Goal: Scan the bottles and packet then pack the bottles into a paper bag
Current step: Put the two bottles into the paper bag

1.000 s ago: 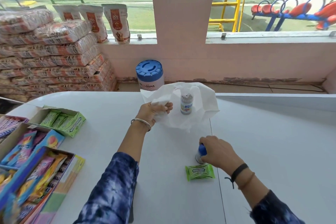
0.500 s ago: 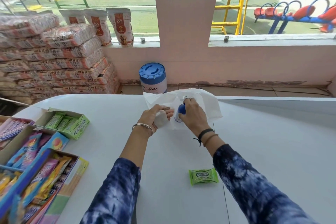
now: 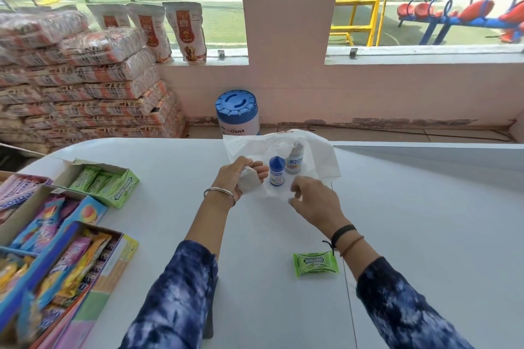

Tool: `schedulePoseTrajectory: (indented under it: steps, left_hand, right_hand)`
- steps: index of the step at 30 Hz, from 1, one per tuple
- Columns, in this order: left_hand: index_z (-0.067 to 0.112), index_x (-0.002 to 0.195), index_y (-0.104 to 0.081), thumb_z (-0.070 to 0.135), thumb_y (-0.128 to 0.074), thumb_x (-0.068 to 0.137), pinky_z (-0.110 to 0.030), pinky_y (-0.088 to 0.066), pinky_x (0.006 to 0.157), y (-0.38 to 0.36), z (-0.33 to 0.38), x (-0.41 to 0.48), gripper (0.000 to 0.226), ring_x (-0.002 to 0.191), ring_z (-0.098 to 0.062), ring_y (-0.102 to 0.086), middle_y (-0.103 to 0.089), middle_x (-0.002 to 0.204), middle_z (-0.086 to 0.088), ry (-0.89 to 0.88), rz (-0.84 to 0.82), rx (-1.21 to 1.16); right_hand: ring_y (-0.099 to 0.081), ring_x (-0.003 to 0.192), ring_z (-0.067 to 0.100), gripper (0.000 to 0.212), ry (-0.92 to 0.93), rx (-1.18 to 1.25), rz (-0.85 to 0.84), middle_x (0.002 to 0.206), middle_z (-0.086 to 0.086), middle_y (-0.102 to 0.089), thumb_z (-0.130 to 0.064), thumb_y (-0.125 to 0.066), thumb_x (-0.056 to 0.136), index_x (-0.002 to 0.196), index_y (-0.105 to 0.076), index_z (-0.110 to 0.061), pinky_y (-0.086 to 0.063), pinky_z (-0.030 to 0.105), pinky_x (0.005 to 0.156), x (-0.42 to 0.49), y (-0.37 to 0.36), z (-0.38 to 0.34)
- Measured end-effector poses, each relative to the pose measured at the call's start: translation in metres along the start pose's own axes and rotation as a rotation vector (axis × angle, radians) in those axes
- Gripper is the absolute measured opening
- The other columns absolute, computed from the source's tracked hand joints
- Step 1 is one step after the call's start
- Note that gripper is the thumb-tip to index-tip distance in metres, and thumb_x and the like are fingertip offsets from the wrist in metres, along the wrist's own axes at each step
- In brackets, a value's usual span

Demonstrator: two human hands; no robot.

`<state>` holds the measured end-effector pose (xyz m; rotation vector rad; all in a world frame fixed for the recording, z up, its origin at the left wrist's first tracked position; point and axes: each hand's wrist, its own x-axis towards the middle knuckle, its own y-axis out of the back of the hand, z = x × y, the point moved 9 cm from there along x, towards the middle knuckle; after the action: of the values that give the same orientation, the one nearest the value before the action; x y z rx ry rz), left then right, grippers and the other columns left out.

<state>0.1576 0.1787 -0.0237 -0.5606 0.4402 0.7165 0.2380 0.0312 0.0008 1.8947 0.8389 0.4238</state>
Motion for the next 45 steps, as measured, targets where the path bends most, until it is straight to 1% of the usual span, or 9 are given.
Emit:
schedulePoseTrajectory:
  steps: [4,10,17,27,30,33,38,42,45]
  left_hand:
    - [0.001,0.083,-0.064,0.013,-0.052,0.085,-0.023,-0.059,0.056,0.001,-0.003,-0.007,0.017,0.056,-0.017,-0.071,-0.075,0.064,-0.009,-0.034,0.015,0.017]
    - [-0.002,0.083,-0.065,0.013,-0.056,0.082,-0.022,-0.057,0.051,0.001,-0.008,-0.015,0.017,0.054,-0.019,-0.071,-0.074,0.065,-0.012,-0.067,0.060,-0.012]
    - [-0.001,0.076,-0.064,0.011,-0.055,0.083,-0.020,-0.057,0.048,0.006,-0.009,-0.020,0.017,0.046,-0.016,-0.068,-0.072,0.052,-0.007,-0.100,0.125,-0.006]
    - [0.002,0.070,-0.070,0.017,-0.059,0.077,-0.031,-0.058,0.076,0.019,-0.012,-0.014,0.019,0.060,-0.024,-0.068,-0.074,0.059,-0.008,-0.137,0.184,0.028]
    - [0.003,0.072,-0.069,0.017,-0.058,0.079,-0.025,-0.058,0.065,0.016,-0.009,-0.013,0.019,0.058,-0.020,-0.070,-0.074,0.057,-0.007,-0.134,0.172,0.079]
    - [0.003,0.072,-0.068,0.017,-0.059,0.079,-0.026,-0.058,0.066,0.014,-0.006,-0.016,0.018,0.062,-0.022,-0.069,-0.074,0.056,-0.005,-0.139,0.181,0.122]
    - [0.010,0.072,-0.067,0.024,-0.056,0.081,-0.025,-0.055,0.069,0.004,0.002,-0.023,0.020,0.070,-0.024,-0.068,-0.073,0.063,-0.006,-0.153,0.206,0.303]
    - [-0.001,0.098,-0.066,0.029,-0.059,0.083,-0.031,-0.046,0.077,-0.012,0.033,-0.025,0.034,0.085,-0.028,-0.059,-0.071,0.100,-0.013,-0.126,0.223,0.633]
    - [-0.004,0.104,-0.059,0.024,-0.063,0.085,-0.035,-0.058,0.072,-0.045,0.106,-0.042,0.034,0.070,-0.023,-0.068,-0.072,0.085,-0.013,-0.250,0.131,0.614]
  right_hand:
    - [-0.039,0.122,0.030,0.057,-0.113,-0.350,-0.568,0.124,0.010,-0.047,-0.038,-0.073,0.072,0.117,-0.050,-0.012,-0.040,0.040,0.095,-0.063,-0.057,0.052]
    - [-0.053,0.089,0.023,0.024,-0.133,-0.240,-0.561,0.103,0.006,-0.059,-0.034,-0.069,0.077,0.084,-0.050,-0.021,-0.041,0.032,0.073,-0.071,-0.058,0.057]
    - [-0.058,0.064,0.024,0.015,-0.136,0.427,0.122,0.085,0.009,-0.068,-0.024,-0.066,0.083,0.079,-0.055,-0.014,-0.051,0.033,0.060,-0.017,0.020,0.013]
    - [-0.059,0.086,0.031,0.017,-0.037,0.282,0.076,0.102,0.020,-0.065,-0.009,-0.049,0.090,0.102,-0.059,-0.002,-0.048,0.035,0.074,0.027,-0.035,-0.032]
    - [-0.060,0.080,0.028,0.011,0.007,0.347,0.517,0.092,0.012,-0.065,-0.016,-0.056,0.088,0.096,-0.060,-0.009,-0.048,0.032,0.064,0.000,0.018,-0.017]
    - [-0.050,0.104,0.028,0.036,-0.200,0.389,0.813,0.111,0.013,-0.055,-0.025,-0.061,0.084,0.114,-0.051,-0.009,-0.040,0.040,0.091,-0.013,0.053,0.034]
    - [-0.055,0.085,0.033,0.024,-0.339,0.492,0.208,0.086,0.014,-0.058,-0.027,-0.059,0.084,0.081,-0.056,-0.003,-0.043,0.032,0.064,0.027,0.028,0.067]
    - [-0.043,0.063,0.020,0.031,-0.209,0.598,0.239,0.062,0.009,-0.045,-0.018,-0.063,0.081,0.056,-0.046,-0.011,-0.032,0.027,0.056,0.050,0.067,0.024]
    - [-0.038,0.054,0.017,0.042,-0.134,0.730,0.238,0.053,0.003,-0.035,-0.013,-0.064,0.080,0.046,-0.039,-0.017,-0.033,0.028,0.050,0.071,0.121,-0.018]
